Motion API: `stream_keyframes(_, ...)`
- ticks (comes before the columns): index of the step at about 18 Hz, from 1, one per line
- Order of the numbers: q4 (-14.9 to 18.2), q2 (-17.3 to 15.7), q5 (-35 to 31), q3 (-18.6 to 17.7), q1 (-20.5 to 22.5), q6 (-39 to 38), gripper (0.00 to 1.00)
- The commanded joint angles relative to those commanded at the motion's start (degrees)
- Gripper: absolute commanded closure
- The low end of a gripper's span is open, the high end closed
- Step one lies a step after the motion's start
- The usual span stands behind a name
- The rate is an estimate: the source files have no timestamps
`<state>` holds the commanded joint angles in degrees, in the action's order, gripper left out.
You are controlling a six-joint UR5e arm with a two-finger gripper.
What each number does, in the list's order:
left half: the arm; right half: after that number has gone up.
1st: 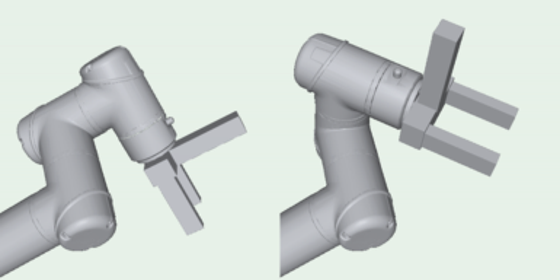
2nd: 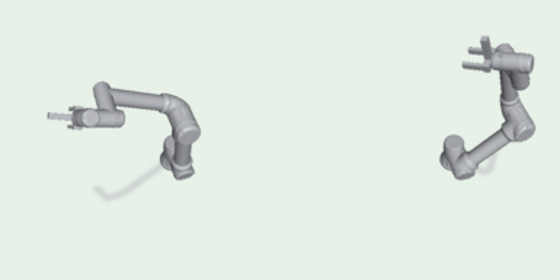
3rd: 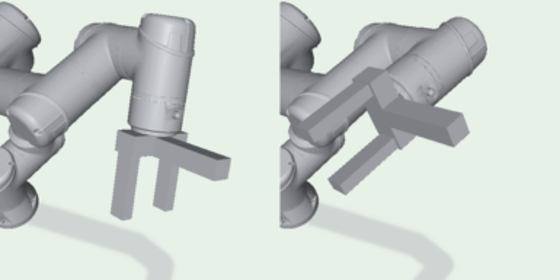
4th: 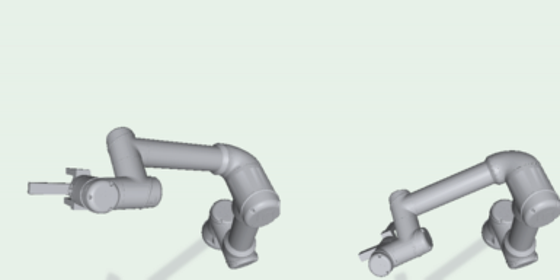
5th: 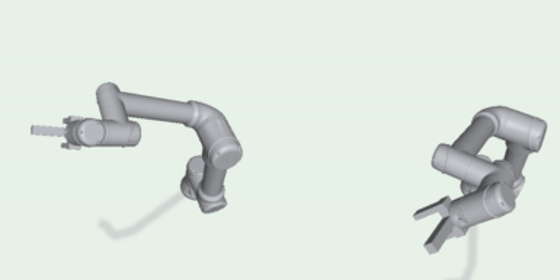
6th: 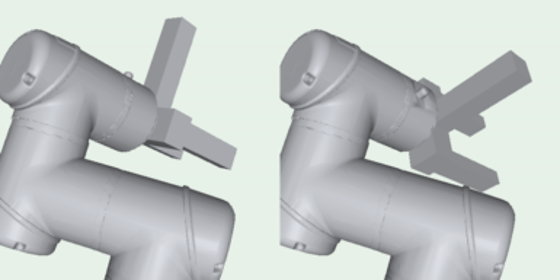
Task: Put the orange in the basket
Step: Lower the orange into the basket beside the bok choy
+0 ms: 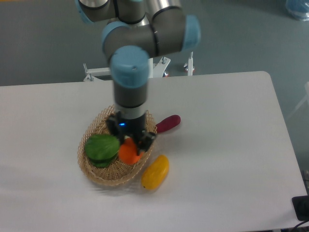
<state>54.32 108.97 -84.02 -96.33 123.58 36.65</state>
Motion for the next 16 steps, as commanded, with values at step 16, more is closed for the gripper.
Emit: stream_keyframes(16,-0.45,5.03,2.29,-0.35,-3.08,-8.71,0.43)
